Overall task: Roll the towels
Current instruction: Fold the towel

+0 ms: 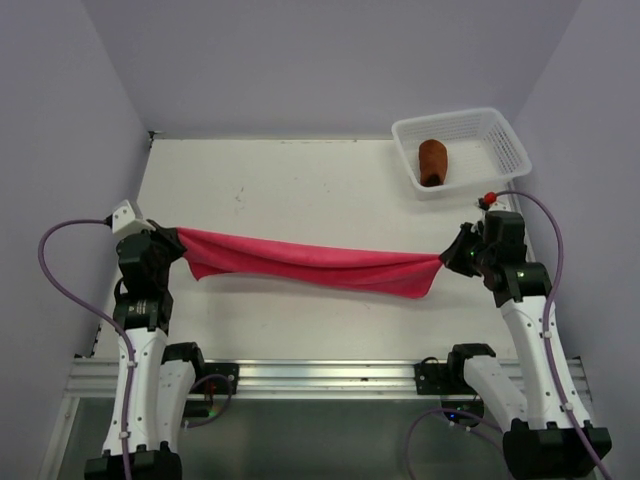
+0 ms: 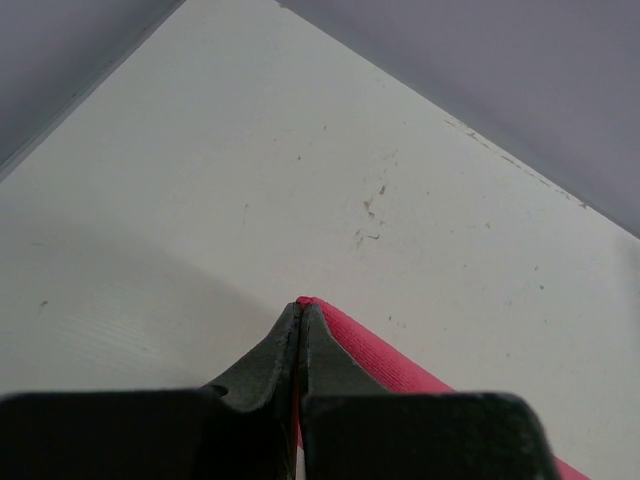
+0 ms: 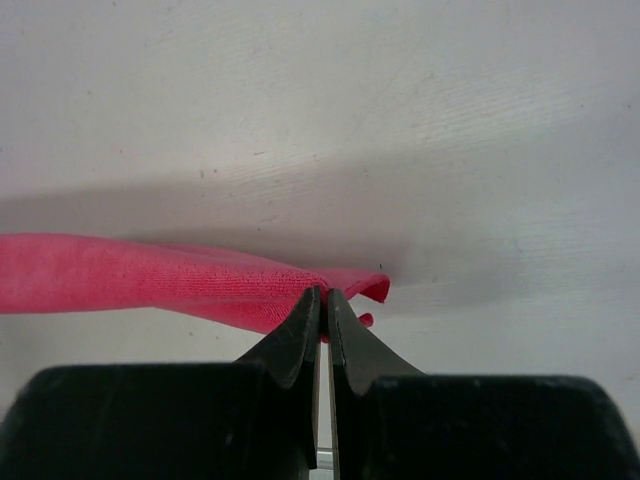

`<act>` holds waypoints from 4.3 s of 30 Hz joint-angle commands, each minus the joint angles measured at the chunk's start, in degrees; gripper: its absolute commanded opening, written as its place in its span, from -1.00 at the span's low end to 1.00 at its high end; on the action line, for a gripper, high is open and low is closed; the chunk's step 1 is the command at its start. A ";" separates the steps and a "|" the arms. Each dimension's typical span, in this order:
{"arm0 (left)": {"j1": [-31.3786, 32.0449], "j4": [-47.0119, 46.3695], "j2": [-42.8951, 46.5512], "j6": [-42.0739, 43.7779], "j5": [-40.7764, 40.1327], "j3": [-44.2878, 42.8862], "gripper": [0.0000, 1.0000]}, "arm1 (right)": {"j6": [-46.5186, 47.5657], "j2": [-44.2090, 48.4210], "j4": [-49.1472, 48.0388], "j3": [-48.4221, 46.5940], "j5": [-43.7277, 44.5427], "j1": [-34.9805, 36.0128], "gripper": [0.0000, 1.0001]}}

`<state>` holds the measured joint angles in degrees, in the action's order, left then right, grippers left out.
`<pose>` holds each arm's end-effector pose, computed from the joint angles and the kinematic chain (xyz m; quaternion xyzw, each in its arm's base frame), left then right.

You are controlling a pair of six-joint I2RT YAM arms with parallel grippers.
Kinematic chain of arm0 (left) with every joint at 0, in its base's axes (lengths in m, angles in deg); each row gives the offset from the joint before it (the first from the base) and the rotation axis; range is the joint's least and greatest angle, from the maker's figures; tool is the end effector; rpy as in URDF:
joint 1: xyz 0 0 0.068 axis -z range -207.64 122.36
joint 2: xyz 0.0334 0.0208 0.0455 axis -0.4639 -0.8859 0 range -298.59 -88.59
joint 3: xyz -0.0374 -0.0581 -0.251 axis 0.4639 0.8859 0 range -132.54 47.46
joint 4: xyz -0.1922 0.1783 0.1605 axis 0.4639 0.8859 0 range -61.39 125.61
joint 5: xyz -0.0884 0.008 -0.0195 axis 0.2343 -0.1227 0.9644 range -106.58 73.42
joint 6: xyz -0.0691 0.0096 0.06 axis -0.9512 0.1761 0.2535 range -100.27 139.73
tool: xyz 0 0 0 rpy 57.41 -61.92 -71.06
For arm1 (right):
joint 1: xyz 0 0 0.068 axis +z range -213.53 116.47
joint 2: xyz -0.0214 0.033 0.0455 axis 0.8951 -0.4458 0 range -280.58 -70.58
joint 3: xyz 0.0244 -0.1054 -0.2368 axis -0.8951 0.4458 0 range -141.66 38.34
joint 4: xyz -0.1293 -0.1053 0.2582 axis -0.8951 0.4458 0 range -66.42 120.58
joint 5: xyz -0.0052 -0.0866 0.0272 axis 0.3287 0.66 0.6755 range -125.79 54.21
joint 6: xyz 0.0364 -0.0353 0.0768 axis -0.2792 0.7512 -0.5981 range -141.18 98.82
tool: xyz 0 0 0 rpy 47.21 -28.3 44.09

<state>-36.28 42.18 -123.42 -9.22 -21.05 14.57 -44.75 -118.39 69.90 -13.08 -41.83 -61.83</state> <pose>0.2559 0.0454 0.2652 -0.2786 0.7454 -0.0760 0.6008 0.2548 0.0161 0.2719 0.1529 0.9022 0.1347 0.3802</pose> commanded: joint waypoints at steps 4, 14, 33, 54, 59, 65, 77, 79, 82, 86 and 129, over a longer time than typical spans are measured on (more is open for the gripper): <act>-0.85 5.07 0.47 -0.85 -4.85 -0.17 -1.00 | -1.12 0.97 3.16 1.93 -2.66 -0.29 -1.00; -0.85 -2.65 -8.40 -0.41 -3.35 0.63 -1.00 | -1.74 -7.63 -3.51 2.47 -2.13 -0.29 -1.00; -0.93 -12.60 -25.28 0.12 -1.68 -1.48 -1.00 | -1.39 -25.13 -10.82 -2.54 0.07 -0.29 -1.00; -0.85 -16.64 -36.97 -1.02 -1.86 -5.87 -1.00 | -0.95 -41.48 -12.57 -12.48 0.60 -0.37 -0.76; -0.85 -16.46 -40.57 -0.67 -2.21 -7.37 -1.00 | -0.95 -46.22 -12.84 -15.11 0.07 -0.38 -0.60; -0.85 -17.51 -45.31 -0.85 -1.77 -8.69 -0.93 | -0.86 -50.27 -12.75 -18.53 -0.28 -0.55 -0.51; -0.85 -13.65 -47.96 2.14 -4.23 -11.59 -0.58 | 1.07 -48.26 -13.89 -13.90 -0.72 -0.64 -0.34; -0.85 -11.38 -47.70 2.49 -4.84 -11.94 -0.54 | 0.55 -46.68 -14.68 -12.05 -0.81 -0.55 -0.26; -0.85 -9.79 -46.74 3.20 -4.94 -12.29 -0.53 | 0.46 -43.51 -15.03 -8.88 -1.25 -0.55 -0.20; -0.85 -8.03 -44.46 2.07 -5.63 -11.42 -0.51 | 0.28 -39.38 -14.51 -6.07 -0.99 -0.20 -0.20; -0.85 -4.33 -42.87 4.16 -2.91 -4.56 -0.98 | 0.55 -36.47 -18.73 3.52 -4.85 3.05 -0.18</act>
<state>-36.63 39.42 -167.97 -6.09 -24.11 9.85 -44.73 -154.91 52.61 -9.91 -45.88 -58.77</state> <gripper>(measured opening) 0.039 0.408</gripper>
